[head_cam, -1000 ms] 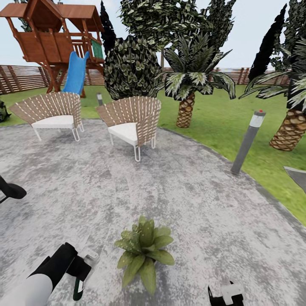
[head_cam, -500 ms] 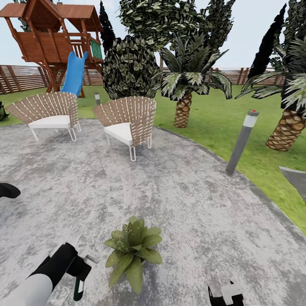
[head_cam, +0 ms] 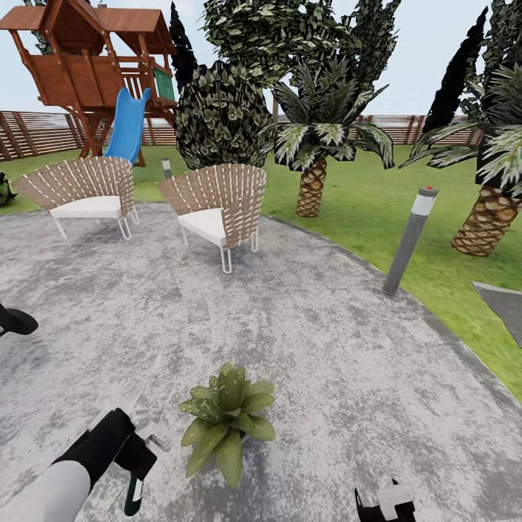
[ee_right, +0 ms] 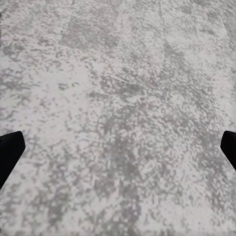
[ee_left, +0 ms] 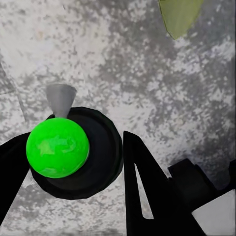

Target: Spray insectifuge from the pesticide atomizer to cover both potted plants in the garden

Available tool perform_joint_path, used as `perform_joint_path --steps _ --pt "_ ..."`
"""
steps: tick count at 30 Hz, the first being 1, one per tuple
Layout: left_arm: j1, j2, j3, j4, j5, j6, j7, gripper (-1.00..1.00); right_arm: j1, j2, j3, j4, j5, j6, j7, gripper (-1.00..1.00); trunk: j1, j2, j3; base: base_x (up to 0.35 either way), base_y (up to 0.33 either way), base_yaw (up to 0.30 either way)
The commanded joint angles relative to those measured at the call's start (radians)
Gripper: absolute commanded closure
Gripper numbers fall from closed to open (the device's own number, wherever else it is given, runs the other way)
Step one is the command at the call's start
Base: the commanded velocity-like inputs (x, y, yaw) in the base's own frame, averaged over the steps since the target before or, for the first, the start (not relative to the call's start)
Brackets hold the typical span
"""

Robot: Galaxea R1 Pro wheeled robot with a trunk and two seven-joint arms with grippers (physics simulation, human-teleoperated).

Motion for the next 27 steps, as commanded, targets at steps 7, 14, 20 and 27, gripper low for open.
perform_joint_path --steps 7,14,20,27 --pt "-0.043 0.011 -0.06 -0.015 -0.034 0.011 -0.095 1.0 -0.001 0.001 -0.003 0.002 0.011 -0.002 -0.007 -1.0 0.0 0.0 -0.001 0.0 0.0 0.0" --pt "-0.045 0.012 -0.074 -0.041 -0.045 0.011 -0.104 1.0 -0.001 -0.001 -0.005 0.0 0.011 -0.002 -0.007 -1.0 0.0 0.0 -0.001 0.0 0.0 0.0" --pt "-0.033 0.013 -0.077 -0.032 -0.046 0.01 -0.104 1.0 -0.001 -0.001 -0.005 0.0 0.011 -0.002 -0.007 -1.0 0.0 0.0 -0.001 0.0 0.0 0.003" --pt "-0.031 0.007 -0.076 -0.027 -0.045 0.012 -0.104 1.0 -0.001 -0.001 -0.005 0.0 0.011 -0.002 -0.007 -1.0 0.0 0.0 -0.005 0.0 0.0 0.13"
